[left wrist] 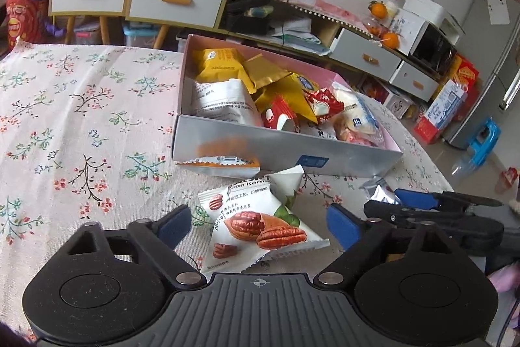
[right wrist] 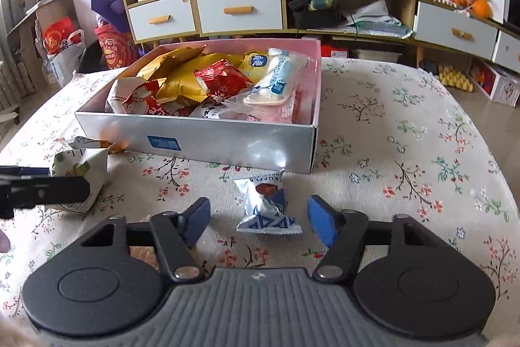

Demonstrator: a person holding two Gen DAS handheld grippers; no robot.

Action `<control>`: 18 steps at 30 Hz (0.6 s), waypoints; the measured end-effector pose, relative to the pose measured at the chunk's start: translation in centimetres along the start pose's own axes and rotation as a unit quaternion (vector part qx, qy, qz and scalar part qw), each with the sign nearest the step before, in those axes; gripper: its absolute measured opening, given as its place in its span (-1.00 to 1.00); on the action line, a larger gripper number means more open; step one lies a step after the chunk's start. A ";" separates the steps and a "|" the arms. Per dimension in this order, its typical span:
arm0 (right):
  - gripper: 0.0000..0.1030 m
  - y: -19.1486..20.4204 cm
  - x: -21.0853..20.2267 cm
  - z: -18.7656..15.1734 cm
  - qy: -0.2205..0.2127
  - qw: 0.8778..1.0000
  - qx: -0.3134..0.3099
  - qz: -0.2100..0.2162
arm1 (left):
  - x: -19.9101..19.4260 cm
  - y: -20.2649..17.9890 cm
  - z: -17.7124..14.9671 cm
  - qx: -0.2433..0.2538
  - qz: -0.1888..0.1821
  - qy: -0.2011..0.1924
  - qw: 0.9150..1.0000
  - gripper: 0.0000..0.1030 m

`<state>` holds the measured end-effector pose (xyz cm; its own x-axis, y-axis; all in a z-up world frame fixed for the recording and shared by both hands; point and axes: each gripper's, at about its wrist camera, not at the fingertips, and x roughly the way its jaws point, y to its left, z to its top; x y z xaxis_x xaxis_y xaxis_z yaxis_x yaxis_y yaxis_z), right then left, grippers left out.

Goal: Organize snacks
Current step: 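Close the left gripper on the pecan packet while the right closes on the wrapped candy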

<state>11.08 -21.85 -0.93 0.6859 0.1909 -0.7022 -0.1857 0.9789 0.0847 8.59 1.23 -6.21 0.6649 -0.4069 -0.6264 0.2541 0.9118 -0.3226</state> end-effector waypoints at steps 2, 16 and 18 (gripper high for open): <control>-0.05 0.1 0.0 -0.1 -0.002 1.000 -0.010 -0.005 | 0.1 0.1 0.1 -0.002 -0.001 0.004 1.000 0.47; -0.60 1.0 -0.6 0.9 0.012 1.000 -0.026 -0.011 | -1.2 -0.5 0.4 0.003 -0.004 0.023 1.000 0.11; -0.60 1.2 -0.7 1.0 0.012 1.000 -0.026 -0.008 | -1.6 -0.5 0.5 0.004 -0.008 0.023 1.000 0.08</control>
<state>11.08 -20.76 0.33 0.6719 0.1727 -0.7202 -0.2122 0.9766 0.0361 7.75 1.45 -4.66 0.6281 -0.4240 -0.6524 0.2713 0.9052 -0.3272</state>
